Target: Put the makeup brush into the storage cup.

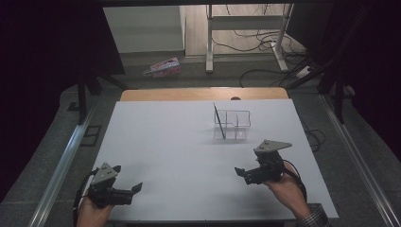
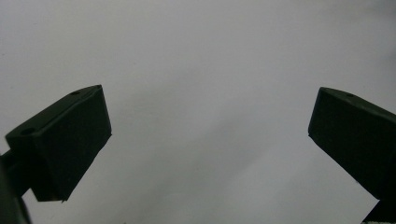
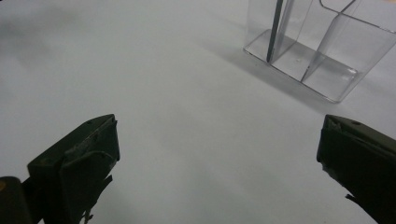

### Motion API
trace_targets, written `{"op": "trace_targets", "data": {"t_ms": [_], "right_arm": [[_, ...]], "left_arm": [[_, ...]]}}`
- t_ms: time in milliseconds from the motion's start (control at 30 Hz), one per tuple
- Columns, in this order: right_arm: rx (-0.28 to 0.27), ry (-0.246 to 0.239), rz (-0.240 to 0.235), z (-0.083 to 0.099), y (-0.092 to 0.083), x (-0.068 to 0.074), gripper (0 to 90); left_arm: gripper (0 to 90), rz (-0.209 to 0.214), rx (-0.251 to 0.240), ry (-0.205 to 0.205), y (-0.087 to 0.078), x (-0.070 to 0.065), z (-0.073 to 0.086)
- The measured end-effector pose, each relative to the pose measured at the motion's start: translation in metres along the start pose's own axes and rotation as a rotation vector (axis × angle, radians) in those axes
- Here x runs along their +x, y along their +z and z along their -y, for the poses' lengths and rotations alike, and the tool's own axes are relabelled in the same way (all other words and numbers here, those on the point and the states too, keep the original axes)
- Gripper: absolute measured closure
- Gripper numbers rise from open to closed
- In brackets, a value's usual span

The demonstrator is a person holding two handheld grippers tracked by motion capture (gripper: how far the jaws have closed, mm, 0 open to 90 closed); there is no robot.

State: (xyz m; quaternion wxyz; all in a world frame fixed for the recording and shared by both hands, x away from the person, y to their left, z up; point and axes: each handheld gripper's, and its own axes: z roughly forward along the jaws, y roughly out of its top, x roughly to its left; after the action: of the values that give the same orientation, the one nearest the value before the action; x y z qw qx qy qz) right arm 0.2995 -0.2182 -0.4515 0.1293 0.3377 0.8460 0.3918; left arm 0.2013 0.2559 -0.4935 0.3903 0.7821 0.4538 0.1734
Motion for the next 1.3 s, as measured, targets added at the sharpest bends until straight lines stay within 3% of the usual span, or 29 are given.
{"op": "trace_targets", "data": {"t_ms": [800,1300], "right_arm": [[-0.013,0.039,0.037,0.022,-0.023,-0.009,0.0],[0.009,0.062,0.077,0.038,-0.035,-0.014,0.0]], "left_arm": [[0.0,0.000,0.004,0.001,0.001,0.000,0.000],[0.1,0.001,0.005,0.000,0.001,0.000,-0.001]]}}
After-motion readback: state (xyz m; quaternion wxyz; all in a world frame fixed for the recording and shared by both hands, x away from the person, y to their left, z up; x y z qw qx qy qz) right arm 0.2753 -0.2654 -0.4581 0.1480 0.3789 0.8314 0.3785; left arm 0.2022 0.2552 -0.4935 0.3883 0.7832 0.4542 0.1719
